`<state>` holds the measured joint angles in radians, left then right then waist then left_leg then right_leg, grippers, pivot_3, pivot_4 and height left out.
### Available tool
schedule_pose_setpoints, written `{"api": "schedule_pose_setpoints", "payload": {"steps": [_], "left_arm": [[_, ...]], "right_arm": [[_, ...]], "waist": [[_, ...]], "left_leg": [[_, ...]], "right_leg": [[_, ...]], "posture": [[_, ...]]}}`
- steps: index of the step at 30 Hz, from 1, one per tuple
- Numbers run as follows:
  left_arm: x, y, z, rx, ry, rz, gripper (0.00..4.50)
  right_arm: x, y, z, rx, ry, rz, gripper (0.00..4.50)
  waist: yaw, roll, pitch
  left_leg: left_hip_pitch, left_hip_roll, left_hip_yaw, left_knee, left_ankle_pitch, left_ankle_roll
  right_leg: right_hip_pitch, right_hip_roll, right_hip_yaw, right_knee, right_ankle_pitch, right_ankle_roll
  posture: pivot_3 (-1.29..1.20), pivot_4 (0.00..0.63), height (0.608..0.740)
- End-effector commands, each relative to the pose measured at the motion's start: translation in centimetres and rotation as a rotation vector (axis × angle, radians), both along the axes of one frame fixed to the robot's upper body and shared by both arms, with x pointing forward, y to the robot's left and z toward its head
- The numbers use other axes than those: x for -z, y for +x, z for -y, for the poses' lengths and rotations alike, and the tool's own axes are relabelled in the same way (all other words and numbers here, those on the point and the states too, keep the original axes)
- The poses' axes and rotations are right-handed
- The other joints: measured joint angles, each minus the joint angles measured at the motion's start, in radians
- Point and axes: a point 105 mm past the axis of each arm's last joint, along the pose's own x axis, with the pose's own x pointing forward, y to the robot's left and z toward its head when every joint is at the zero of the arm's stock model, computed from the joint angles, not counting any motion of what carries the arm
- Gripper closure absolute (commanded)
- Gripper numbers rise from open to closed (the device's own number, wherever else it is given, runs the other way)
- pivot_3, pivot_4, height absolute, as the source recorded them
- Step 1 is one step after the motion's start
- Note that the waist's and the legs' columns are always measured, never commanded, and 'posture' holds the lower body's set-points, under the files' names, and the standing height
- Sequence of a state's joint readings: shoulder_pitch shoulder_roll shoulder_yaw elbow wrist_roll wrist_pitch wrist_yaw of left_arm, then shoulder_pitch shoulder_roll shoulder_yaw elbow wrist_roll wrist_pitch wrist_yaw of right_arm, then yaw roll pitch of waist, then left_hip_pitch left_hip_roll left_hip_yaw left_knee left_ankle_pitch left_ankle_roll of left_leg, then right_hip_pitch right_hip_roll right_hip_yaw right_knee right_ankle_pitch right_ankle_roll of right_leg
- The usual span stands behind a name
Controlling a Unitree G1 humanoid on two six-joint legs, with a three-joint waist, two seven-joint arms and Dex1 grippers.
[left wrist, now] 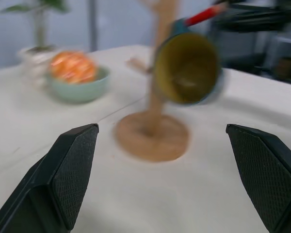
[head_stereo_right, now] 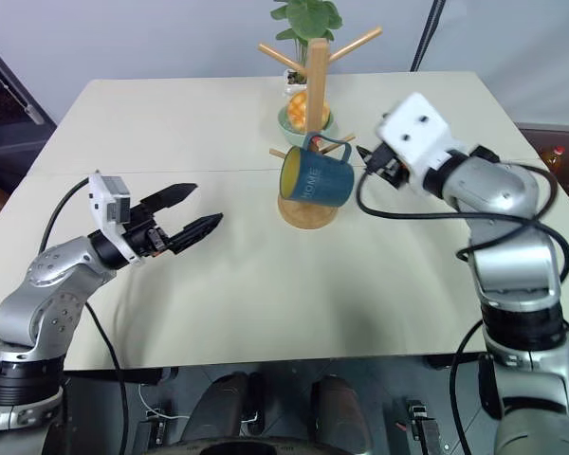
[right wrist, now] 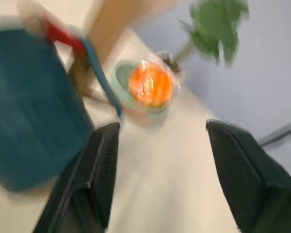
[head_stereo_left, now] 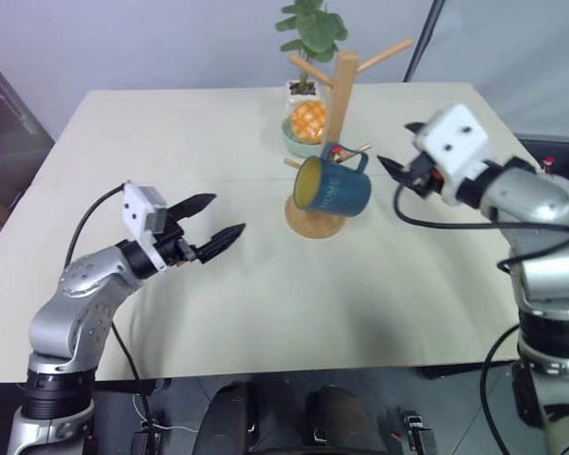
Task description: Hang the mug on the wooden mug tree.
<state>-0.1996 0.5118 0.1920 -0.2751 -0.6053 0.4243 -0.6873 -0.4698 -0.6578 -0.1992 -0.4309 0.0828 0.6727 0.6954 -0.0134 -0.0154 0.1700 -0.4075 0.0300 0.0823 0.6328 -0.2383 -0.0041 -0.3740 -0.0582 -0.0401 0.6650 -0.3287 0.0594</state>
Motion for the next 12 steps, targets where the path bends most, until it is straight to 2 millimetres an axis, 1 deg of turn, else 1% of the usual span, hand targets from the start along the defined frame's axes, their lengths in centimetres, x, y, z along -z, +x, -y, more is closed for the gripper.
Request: {"api": "schedule_pose_setpoints", "payload": {"steps": [1,4,6,8,12], "left_arm": [[0.9,1.7,-3.7,-0.26,-0.023,0.025,0.0],[3.4,2.0,-5.6,-0.391,0.003,-0.015,0.0],[4.4,1.8,-6.0,-0.419,0.01,-0.035,0.0],[5.0,1.5,-6.4,-0.445,0.014,-0.048,0.0],[5.7,1.0,-6.9,-0.476,0.032,-0.061,0.0]], "right_arm": [[2.0,-1.4,1.1,-0.037,0.206,-0.026,1.58],[5.9,-1.4,1.9,0.003,0.329,-0.1,1.58],[7.7,-1.2,2.1,0.021,0.381,-0.127,1.58],[8.9,-0.9,2.1,0.033,0.425,-0.136,1.58],[10.1,-0.3,2.2,0.045,0.477,-0.135,1.58]], "waist": [[0.0,-0.001,-0.001],[-0.007,-0.001,-0.001],[-0.006,-0.001,-0.001],[-0.003,-0.001,0.0],[-0.001,-0.001,0.0]], "left_leg": [[0.001,0.0,0.0,0.0,0.0,0.0],[0.001,0.001,0.001,-0.001,0.0,0.0],[0.001,0.001,0.001,-0.001,0.0,0.0],[0.001,0.001,0.001,0.0,0.0,0.0],[0.001,0.001,0.001,0.0,0.0,0.0]], "right_leg": [[0.001,0.0,0.0,0.0,0.0,0.0],[0.0,0.001,0.0,0.0,0.0,0.0],[0.0,0.001,0.001,0.001,0.0,0.0],[0.0,0.001,0.001,0.001,0.0,0.0],[0.0,0.001,0.0,0.001,0.0,0.0]], "posture": [[0.0,0.15,0.74],[0.0,0.15,0.74],[0.0,0.15,0.74],[0.0,0.15,0.74],[0.0,0.15,0.74]]}}
